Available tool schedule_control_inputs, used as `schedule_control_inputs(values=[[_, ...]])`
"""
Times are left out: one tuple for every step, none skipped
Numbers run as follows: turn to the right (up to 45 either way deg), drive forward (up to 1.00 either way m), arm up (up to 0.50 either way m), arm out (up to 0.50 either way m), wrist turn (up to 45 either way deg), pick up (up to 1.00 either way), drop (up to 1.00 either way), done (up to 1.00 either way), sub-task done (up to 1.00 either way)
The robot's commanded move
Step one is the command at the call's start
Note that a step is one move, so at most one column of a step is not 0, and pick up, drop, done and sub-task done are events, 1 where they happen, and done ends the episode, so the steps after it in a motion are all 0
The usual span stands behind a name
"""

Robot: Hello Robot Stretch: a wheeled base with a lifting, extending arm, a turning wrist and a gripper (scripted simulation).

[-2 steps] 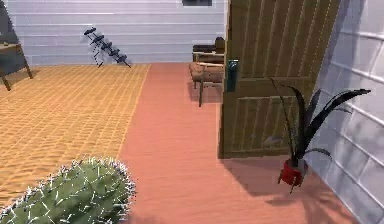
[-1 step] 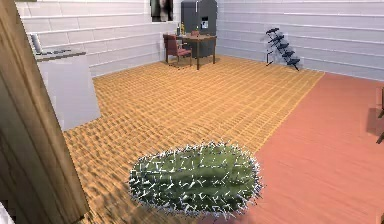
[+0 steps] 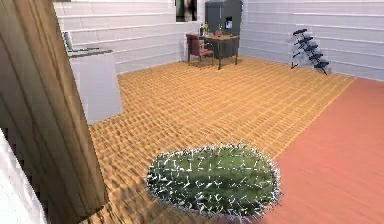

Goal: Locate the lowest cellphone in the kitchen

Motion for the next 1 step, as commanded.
schedule_control_inputs(values=[[0.0,1.0,0.0,0.0,0.0,0.0,0.0,0.0,0.0]])
